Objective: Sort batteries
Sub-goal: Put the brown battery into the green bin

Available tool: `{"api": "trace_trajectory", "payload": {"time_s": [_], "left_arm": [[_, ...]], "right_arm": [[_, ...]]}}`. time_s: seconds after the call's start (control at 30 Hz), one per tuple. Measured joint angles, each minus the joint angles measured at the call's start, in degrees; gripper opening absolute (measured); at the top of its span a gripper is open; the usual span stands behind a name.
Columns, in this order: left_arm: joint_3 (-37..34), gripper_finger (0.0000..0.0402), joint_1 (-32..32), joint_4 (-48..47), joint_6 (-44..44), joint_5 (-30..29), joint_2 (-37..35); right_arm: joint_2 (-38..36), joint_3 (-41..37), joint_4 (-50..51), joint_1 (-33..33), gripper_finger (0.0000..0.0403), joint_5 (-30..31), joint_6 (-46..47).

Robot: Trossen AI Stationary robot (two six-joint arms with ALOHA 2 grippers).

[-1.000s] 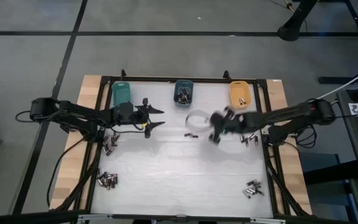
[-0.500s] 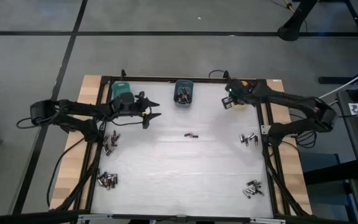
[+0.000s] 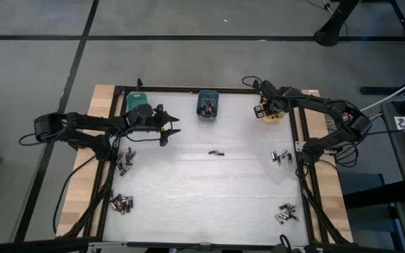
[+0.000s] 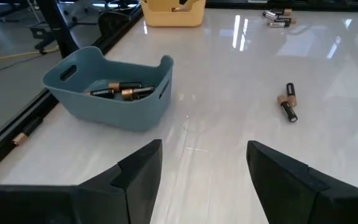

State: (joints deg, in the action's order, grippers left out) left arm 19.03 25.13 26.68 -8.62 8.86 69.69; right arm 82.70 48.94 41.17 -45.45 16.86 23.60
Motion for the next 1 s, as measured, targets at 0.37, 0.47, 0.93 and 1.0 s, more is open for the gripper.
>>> {"api": "trace_trajectory", "payload": {"time_s": [0.37,0.47,0.93,1.0], "left_arm": [[-0.02,0.0224,2.92,1.66,-0.33,4.44,0.0],[-0.02,0.0224,3.93,4.28,0.68,10.54,0.0],[-3.38,0.0224,4.78,13.33,5.22,14.08,0.0],[-3.39,0.0224,4.78,13.31,5.49,14.08,0.0]], "right_arm": [[-0.09,7.16,1.03,5.81,0.0176,-8.52,-8.33],[-0.11,7.7,-2.94,13.06,0.0177,-10.62,-10.17],[-0.13,-1.54,-32.33,43.83,0.0177,-8.68,-10.38],[-0.13,-3.94,-36.45,45.6,0.0177,-8.08,-9.74]]}}
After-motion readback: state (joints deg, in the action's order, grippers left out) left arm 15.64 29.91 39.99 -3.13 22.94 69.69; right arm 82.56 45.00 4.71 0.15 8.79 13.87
